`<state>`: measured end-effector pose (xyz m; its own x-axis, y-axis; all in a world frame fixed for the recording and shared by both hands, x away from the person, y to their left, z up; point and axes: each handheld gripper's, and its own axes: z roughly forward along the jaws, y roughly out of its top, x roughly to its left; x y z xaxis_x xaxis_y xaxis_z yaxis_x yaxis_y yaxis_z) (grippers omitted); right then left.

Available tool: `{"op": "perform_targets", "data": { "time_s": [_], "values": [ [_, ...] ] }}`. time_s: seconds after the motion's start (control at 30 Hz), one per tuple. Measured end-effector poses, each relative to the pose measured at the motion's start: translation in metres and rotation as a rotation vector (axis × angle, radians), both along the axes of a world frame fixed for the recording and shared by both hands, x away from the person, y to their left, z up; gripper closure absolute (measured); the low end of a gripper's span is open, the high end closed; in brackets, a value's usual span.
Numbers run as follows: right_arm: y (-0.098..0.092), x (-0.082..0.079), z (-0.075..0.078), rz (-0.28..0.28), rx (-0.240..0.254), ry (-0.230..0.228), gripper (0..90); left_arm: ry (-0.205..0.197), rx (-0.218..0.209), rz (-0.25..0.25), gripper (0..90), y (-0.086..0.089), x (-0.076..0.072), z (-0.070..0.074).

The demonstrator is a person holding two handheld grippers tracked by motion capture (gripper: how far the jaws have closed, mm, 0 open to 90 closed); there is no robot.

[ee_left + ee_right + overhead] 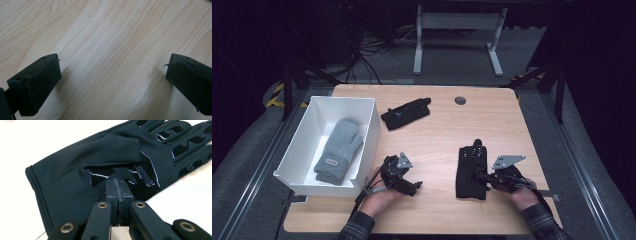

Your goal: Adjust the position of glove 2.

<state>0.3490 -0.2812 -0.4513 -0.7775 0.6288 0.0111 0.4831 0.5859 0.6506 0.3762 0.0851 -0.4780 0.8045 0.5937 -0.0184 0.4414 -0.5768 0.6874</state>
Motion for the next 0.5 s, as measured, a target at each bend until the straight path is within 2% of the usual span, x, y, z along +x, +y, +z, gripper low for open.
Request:
{"op": "perform_targets", "data": {
  "time_s": [0.17,0.5],
  "values": [
    [-0.003,-0.011,0.000,0.031,0.001,0.009,90.0,0.000,-0.001,0.001,0.3,0.000,0.000,0.000],
    [-0.006,-0.028,0.001,0.053,-0.005,0.012,89.5,0.000,0.002,-0.001,0.1,0.000,0.000,0.000]
  ]
}}
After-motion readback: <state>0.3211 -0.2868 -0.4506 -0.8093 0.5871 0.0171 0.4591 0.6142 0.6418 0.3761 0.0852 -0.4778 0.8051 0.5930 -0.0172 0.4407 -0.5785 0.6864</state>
